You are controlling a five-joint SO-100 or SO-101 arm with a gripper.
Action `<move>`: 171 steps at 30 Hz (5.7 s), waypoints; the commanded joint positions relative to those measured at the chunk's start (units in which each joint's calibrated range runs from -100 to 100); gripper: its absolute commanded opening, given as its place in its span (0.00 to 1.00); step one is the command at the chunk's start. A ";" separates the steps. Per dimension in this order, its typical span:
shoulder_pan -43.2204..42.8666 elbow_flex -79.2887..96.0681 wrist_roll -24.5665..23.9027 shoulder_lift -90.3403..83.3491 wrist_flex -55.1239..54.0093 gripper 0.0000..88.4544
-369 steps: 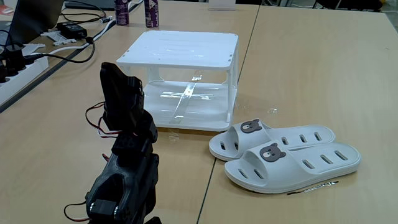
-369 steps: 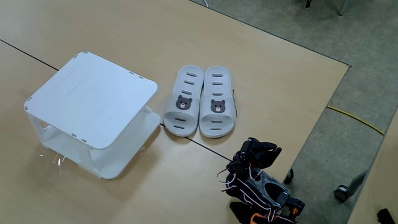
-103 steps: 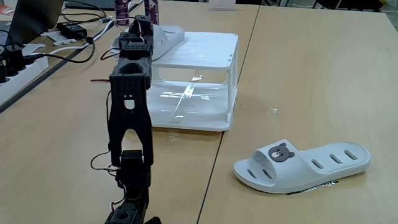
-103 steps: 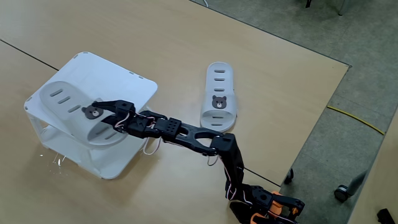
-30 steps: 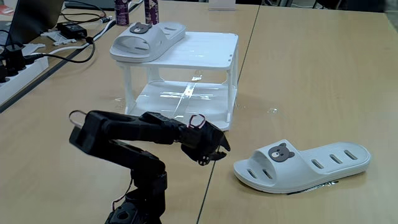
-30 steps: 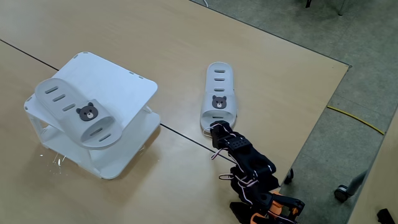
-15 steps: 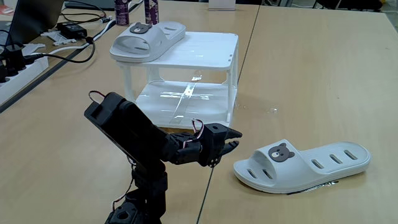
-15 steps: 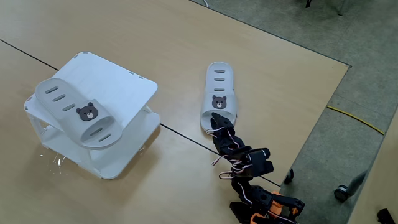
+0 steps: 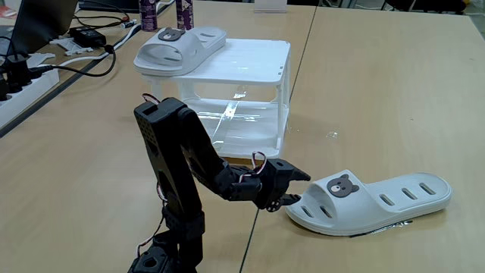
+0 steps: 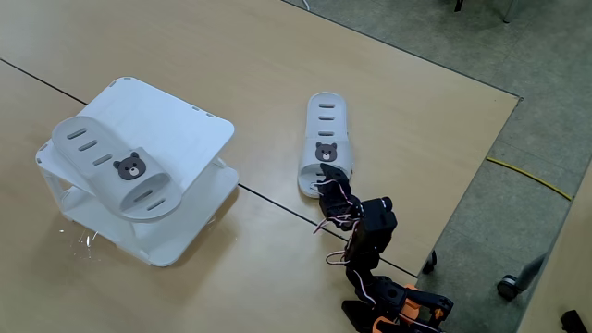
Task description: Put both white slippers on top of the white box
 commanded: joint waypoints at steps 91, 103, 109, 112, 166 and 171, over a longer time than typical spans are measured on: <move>-33.45 -95.77 0.42 7.45 41.88 0.01; -33.62 -115.98 0.42 28.57 41.88 0.01; -33.62 -118.59 0.42 33.36 41.80 0.01; -33.62 -120.49 0.42 35.80 41.80 0.01; -31.07 -26.76 0.42 -34.37 3.40 0.02; -31.15 -16.02 0.42 -35.04 -27.75 0.01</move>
